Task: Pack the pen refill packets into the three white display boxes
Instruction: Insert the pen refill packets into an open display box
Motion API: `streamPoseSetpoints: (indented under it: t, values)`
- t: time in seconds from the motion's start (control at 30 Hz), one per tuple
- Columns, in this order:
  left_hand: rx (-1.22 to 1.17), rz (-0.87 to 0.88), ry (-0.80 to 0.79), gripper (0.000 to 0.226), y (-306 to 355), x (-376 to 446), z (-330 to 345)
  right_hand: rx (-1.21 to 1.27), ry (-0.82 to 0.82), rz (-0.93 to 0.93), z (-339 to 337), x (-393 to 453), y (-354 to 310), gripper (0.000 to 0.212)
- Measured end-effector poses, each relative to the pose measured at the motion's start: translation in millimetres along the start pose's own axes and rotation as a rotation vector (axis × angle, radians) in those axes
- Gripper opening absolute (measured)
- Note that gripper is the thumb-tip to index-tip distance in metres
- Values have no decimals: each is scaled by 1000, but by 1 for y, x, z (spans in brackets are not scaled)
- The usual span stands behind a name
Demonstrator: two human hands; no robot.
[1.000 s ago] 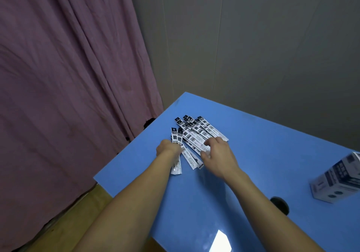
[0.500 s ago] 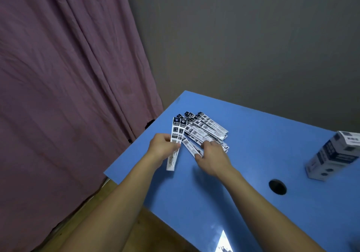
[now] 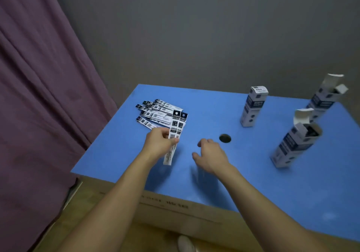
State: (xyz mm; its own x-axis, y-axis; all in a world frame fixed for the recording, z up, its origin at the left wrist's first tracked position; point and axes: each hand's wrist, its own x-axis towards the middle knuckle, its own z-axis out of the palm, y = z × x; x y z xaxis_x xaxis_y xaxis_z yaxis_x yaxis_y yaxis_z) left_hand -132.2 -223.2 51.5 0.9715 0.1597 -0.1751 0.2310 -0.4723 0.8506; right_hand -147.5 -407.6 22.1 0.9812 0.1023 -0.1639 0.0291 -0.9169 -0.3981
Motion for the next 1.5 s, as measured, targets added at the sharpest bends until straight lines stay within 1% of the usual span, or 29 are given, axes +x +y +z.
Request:
streamPoseSetpoints:
  t: [0.1,0.23,0.4,0.57,0.77,0.9,1.0,1.13,1.27,1.33,1.5]
  values:
    - [-34,55,-34,9,6,-18,25,4,36,63,-4,-35,28,47]
    - [-56,130,-97,16,20,-48,64,5,97,151,-17,-77,69,45]
    - [-87,202,-152,13,50,-82,103,25,173,229,-42,-116,112,43]
    - [-163,242,-179,12,81,-96,127,63,238,288,-64,-137,147,45]
    - [-210,262,-159,15,112,-98,163,98,279,320,-91,-138,196,38]
    - [-223,253,-139,19,127,-96,191,122,274,308,-106,-129,236,43]
    - [-234,232,-104,17,138,-93,209,149,246,290,-113,-121,265,44]
    - [-285,211,-16,17,157,-91,228,163,199,223,-125,-102,297,44]
    - [-325,210,68,16,175,-95,241,210,155,143,-136,-83,315,48]
    - [-337,212,101,17,180,-98,245,243,140,93,-141,-76,319,54]
    - [-393,214,183,22,186,-100,244,383,64,-39,-152,-64,315,85]
